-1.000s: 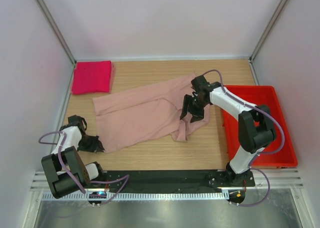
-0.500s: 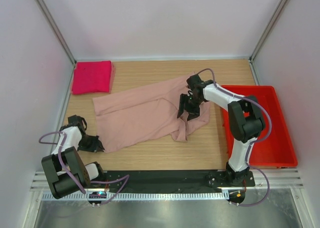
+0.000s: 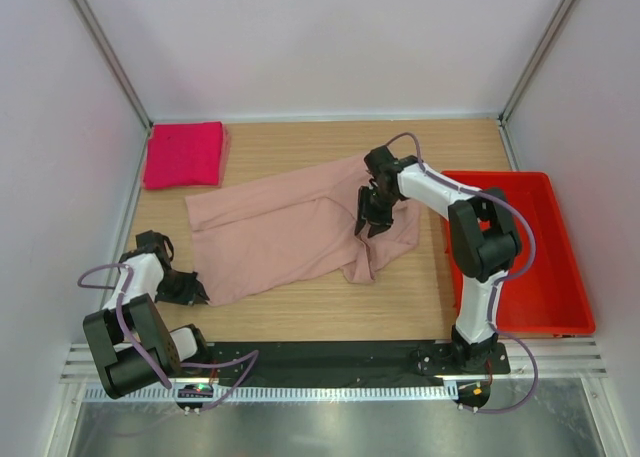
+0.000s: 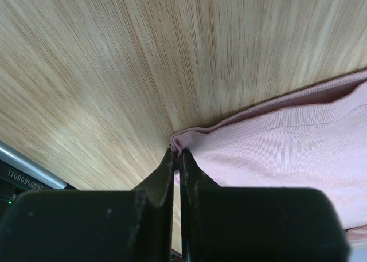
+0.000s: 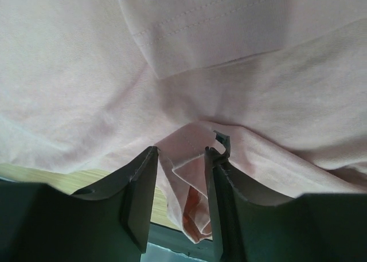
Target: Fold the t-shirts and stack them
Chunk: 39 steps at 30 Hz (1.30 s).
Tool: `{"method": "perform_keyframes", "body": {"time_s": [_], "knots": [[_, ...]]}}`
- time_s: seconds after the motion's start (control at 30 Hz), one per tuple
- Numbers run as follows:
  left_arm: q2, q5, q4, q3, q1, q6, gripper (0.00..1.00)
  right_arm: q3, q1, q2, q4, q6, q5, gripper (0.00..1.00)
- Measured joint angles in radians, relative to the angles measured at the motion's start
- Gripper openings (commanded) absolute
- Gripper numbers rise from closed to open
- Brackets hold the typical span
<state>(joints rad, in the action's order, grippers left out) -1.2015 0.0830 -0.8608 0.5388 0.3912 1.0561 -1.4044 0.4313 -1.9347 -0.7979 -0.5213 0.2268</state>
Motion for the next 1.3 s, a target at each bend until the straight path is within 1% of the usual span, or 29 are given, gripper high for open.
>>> {"method": "perform_keyframes", "body": {"time_s": [0.07, 0.13, 0.37, 0.57, 0.7, 0.83, 0.93, 1.17, 1.3], "knots": [[0.0, 0.0, 0.0, 0.0, 0.0, 0.0, 0.0, 0.0, 0.005, -0.001, -0.011, 0.0, -0.015, 0.48], [0.0, 0.0, 0.0, 0.0, 0.0, 0.0, 0.0, -0.001, 0.01, -0.001, -0.026, 0.001, -0.034, 0.53], [0.0, 0.0, 0.0, 0.0, 0.0, 0.0, 0.0, -0.019, 0.051, -0.002, -0.072, 0.022, -0.11, 0.57], [0.0, 0.001, 0.0, 0.0, 0.0, 0.0, 0.0, -0.048, 0.09, -0.002, -0.096, 0.027, -0.159, 0.59], [0.0, 0.002, 0.0, 0.0, 0.0, -0.002, 0.0, -0.105, 0.109, -0.012, -0.118, 0.035, -0.2, 0.6], [0.0, 0.007, 0.003, -0.001, -0.001, -0.009, 0.0, -0.17, 0.132, -0.056, -0.129, 0.04, -0.256, 0.61], [-0.001, 0.009, 0.004, -0.001, -0.001, -0.013, 0.0, -0.187, 0.161, -0.096, -0.14, 0.043, -0.309, 0.61], [-0.021, 0.018, 0.004, 0.006, -0.001, -0.018, 0.0, -0.19, 0.211, -0.123, -0.176, 0.055, -0.4, 0.59], [-0.032, 0.024, 0.004, 0.011, -0.001, -0.021, 0.0, -0.199, 0.224, -0.123, -0.189, 0.056, -0.449, 0.52]]}}
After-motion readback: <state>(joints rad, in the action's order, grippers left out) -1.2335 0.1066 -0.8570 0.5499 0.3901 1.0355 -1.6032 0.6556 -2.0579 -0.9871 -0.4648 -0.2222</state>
